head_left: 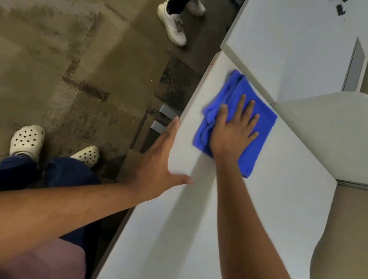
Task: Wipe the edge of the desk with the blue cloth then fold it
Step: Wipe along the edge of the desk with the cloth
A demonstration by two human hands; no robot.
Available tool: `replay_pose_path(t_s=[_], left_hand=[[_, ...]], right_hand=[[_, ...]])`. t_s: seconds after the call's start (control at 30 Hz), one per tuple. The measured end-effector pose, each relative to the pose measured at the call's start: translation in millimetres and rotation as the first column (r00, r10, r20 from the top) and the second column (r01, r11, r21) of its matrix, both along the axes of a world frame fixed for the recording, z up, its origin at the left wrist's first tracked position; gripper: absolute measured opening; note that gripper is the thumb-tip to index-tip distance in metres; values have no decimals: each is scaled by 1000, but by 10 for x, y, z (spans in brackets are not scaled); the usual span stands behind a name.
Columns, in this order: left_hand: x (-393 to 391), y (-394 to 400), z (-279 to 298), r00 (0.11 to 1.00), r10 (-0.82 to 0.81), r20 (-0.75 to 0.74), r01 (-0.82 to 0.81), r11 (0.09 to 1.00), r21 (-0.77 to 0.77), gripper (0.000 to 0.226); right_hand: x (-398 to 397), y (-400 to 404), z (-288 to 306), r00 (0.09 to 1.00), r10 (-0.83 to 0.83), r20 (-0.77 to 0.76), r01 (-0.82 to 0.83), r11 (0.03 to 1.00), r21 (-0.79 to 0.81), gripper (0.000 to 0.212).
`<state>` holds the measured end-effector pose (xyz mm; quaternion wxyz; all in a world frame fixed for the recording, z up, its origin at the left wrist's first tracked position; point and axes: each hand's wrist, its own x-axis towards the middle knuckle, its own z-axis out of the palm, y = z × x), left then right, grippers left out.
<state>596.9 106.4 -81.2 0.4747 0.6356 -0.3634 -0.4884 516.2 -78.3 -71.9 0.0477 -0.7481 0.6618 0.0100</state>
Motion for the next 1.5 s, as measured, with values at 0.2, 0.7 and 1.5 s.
replay_pose_path(t_s=[0.2,0.7,1.5], left_hand=[[7,10,9,1000,22,9,-22,1000,20,131],[28,-17,-23,997,-5,74,6,1000,-13,130],[20,40,-25,999,-49,13,48,996,76,128]], right_hand=[[317,332,-44,947,310,-79,-310,951,15,73],[312,115,8,806,588,68,-591,805,47,64],[105,162,222,937,-6,351,-11,999,45,70]])
